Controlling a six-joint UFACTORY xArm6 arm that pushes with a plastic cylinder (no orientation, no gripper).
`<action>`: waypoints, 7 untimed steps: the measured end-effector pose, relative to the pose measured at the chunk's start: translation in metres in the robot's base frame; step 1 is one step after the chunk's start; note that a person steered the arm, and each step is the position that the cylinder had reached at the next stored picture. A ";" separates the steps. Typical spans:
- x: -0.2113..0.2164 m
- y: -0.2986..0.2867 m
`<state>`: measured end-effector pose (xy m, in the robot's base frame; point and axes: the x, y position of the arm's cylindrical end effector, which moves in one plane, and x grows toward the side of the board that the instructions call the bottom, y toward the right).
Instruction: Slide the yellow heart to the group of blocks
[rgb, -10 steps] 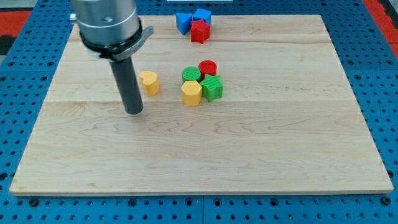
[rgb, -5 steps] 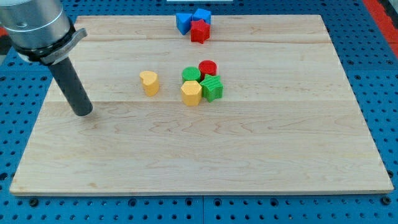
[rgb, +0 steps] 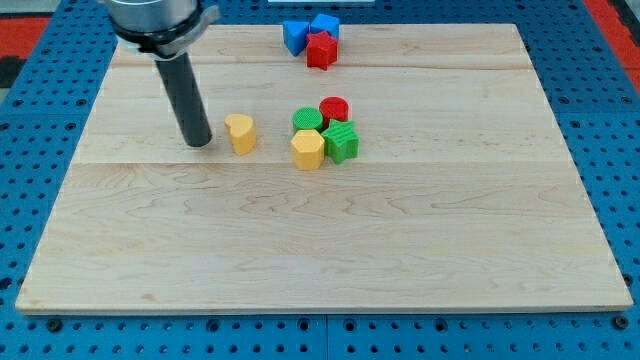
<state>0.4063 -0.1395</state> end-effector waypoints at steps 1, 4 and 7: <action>-0.001 0.026; -0.001 0.043; -0.001 0.073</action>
